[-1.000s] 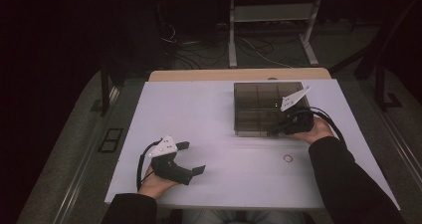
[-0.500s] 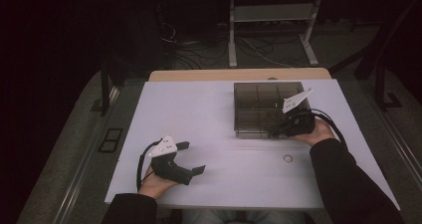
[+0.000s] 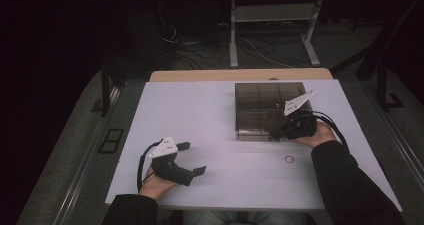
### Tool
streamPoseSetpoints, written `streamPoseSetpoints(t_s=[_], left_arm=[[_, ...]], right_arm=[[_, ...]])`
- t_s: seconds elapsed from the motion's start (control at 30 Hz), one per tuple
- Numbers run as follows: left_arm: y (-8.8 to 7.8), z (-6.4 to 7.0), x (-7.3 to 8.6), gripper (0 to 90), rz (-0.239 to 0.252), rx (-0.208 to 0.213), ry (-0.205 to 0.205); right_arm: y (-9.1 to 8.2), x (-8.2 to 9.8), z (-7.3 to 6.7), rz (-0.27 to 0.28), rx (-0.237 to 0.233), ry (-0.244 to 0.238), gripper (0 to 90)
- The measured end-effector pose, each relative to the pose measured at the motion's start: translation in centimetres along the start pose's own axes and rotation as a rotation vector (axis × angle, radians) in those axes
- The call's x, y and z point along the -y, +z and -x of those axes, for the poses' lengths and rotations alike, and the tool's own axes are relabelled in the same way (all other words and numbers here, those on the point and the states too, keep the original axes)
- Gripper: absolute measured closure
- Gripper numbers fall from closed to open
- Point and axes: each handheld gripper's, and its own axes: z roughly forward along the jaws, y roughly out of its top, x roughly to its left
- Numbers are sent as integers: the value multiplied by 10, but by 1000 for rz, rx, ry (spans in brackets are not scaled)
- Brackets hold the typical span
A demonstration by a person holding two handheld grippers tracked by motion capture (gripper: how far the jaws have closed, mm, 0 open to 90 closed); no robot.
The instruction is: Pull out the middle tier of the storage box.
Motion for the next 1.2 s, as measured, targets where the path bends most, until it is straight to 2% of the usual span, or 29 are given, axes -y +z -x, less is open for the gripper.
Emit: streamPoseSetpoints(t_s=[0.37,0.7,1.2], left_arm=[[-1,0,0,0,2,2,3],[-1,0,-1,0,3,6,8],[-1,0,-1,0,4,4,11]], right_arm=[[-1,3,-2,6,-5,10,812],[-3,7,-6,15,-16,38,812],[-5,11,-9,17,-23,42,811]])
